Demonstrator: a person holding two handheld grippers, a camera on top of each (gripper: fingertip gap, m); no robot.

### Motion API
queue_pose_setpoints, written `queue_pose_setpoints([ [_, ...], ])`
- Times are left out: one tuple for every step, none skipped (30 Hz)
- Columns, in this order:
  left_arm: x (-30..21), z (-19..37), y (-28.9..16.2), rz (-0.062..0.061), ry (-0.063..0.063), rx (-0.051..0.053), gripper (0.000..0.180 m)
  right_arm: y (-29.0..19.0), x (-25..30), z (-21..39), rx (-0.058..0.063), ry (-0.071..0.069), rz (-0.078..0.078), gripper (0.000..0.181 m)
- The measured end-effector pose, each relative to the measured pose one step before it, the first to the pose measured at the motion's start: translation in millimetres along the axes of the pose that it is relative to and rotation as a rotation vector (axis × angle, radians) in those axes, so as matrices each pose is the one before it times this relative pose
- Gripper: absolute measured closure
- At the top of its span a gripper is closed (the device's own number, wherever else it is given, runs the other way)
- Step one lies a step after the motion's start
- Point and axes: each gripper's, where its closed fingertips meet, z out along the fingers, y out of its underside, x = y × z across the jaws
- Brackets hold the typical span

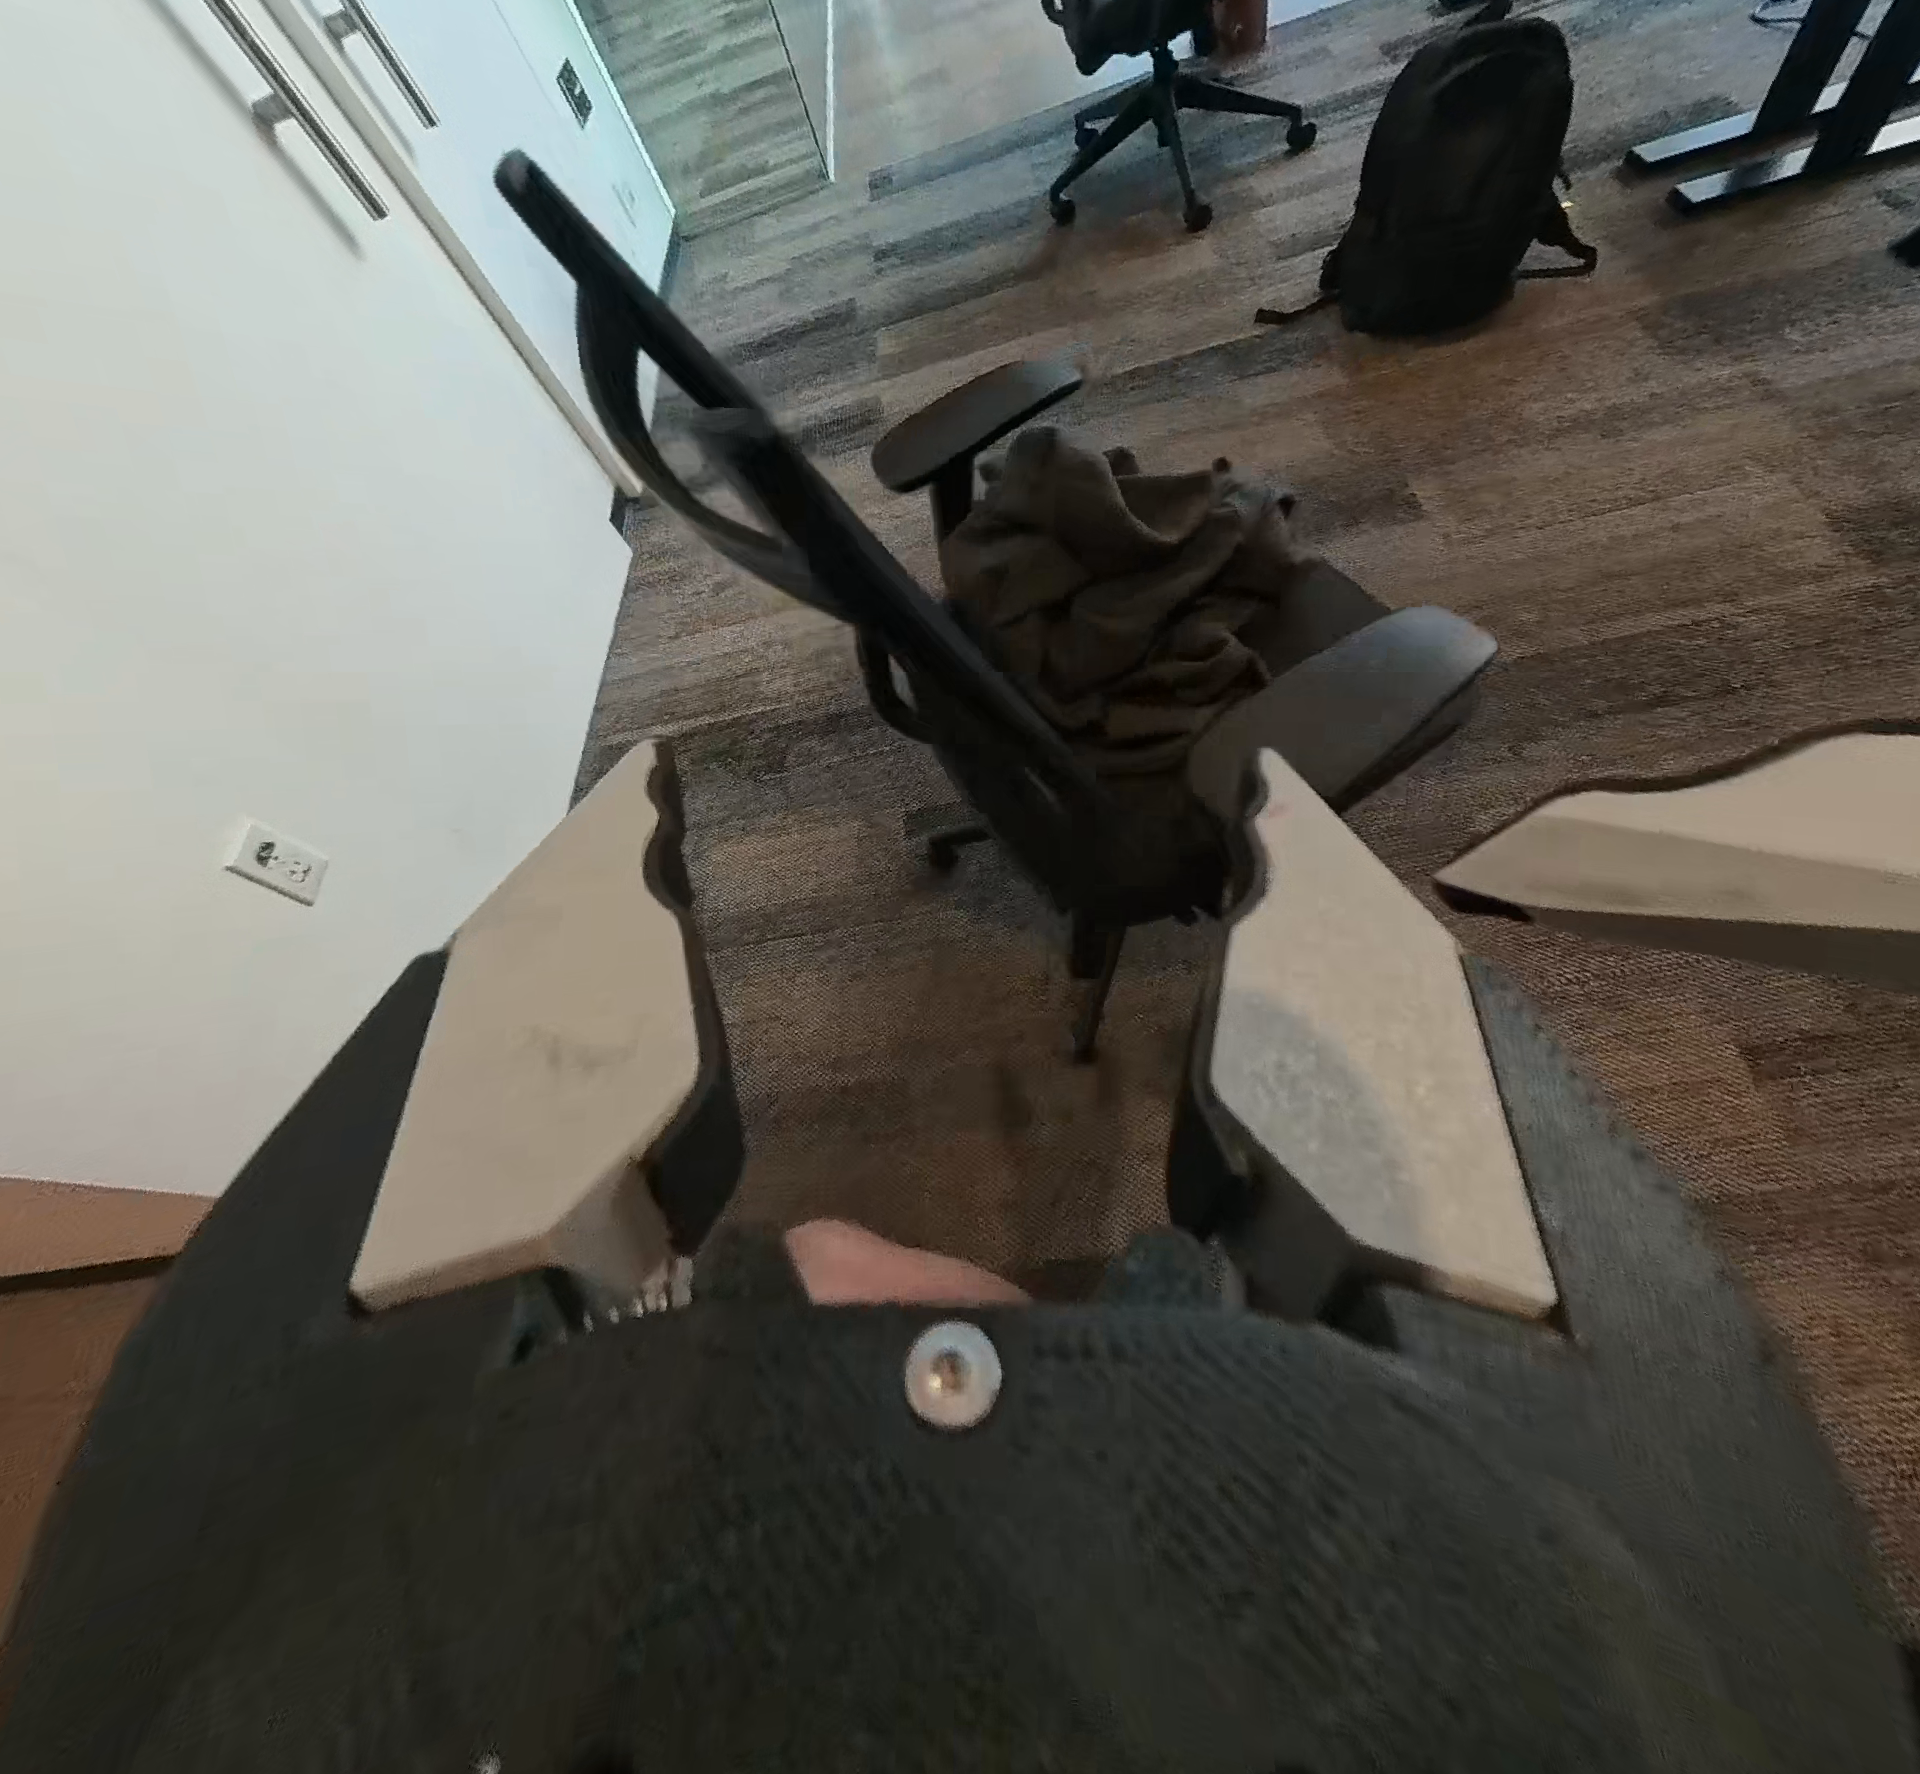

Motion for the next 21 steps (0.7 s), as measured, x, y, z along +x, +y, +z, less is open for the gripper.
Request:
queue_pose_setpoints([
  [-3.79,-2.57,3.05,0.0001,-0.0047,-0.0031,0.076,-1.82,-5.50,0.67,0.0017,-0.0057,-0.0080,0.050],
  [-2.84,-2.12,3.54,-0.0003,-0.0042,-0.0033,0.076,-1.09,-4.82,0.63,-0.0002,-0.0036,-0.0068,0.050],
  [-3.25,-1.41,3.07,-0.0006,-0.0039,-0.0040,0.076,-0.78,-4.44,0.44,0.0001,-0.0040,-0.0051,0.049],
  [-2.86,-2.05,2.62,-0.0014,-0.0012,-0.0042,0.076,-0.69,-3.85,0.06,0.0014,-0.0046,-0.0031,0.049],
  [-2.18,-2.17,2.59,-0.0018,-0.0015,-0.0029,0.076,-0.22,-2.98,0.07,-0.0002,-0.0031,-0.0013,0.049],
  [-2.30,-1.09,1.89,-0.0002,-0.0013,-0.0013,0.076,0.24,-2.06,-0.07,-0.0016,-0.0012,0.0002,0.049],
  [-1.28,-1.34,1.02,0.0008,0.0002,-0.0020,0.076,0.67,-1.36,-0.18,-0.0017,0.0004,0.0016,0.049],
  [-0.15,-0.69,1.22,0.0005,0.0010,-0.0010,0.076,1.20,-0.72,-0.32,-0.0020,0.0002,0.0029,0.049],
  [-0.24,-0.94,0.81,0.0013,0.0042,0.0000,0.076,1.91,0.05,-0.54,-0.0025,0.0020,0.0037,0.049],
  [0.71,-0.70,0.83,0.0016,0.0041,0.0003,0.076,2.60,0.67,-0.59,-0.0028,0.0028,0.0050,0.049],
  [0.49,-0.31,1.15,0.0026,0.0044,0.0004,0.075,3.43,1.30,-0.66,-0.0038,0.0024,0.0083,0.048],
  [0.11,-0.51,1.08,0.0031,0.0058,-0.0010,0.075,4.33,1.68,-0.67,-0.0055,0.0012,0.0109,0.048],
  [0.80,1.36,2.91,0.0044,0.0083,-0.0033,0.075,5.40,2.51,-0.82,-0.0070,0.0017,0.0125,0.048],
  [1.11,-0.36,2.14,0.0046,0.0112,-0.0062,0.075,6.44,3.30,-1.02,-0.0077,0.0017,0.0130,0.048],
  [1.83,1.24,2.89,0.0047,0.0164,-0.0070,0.074,7.63,4.39,-1.13,-0.0090,0.0026,0.0145,0.047],
  [2.72,1.75,3.72,0.0015,0.0261,-0.0093,0.074,8.98,5.61,-1.18,-0.0105,0.0032,0.0176,0.046],
  [2.99,1.47,4.06,-0.0014,0.0312,-0.0147,0.074,9.75,7.48,-1.00,-0.0105,0.0059,0.0227,0.046],
  [1.12,3.09,5.37,0.0085,0.0275,-0.0185,0.073,10.21,9.18,-0.64,-0.0102,0.0081,0.0267,0.046],
  [-0.48,4.75,6.02,0.0177,0.0125,-0.0186,0.074,10.53,10.58,-0.22,-0.0114,0.0098,0.0283,0.046],
  [-0.55,5.20,6.09,0.0200,0.0035,-0.0222,0.074,10.44,11.50,0.46,-0.0120,0.0096,0.0287,0.046],
  [-0.72,5.30,4.36,0.0181,0.0037,-0.0249,0.074,10.04,12.11,0.80,-0.0124,0.0085,0.0303,0.046],
])
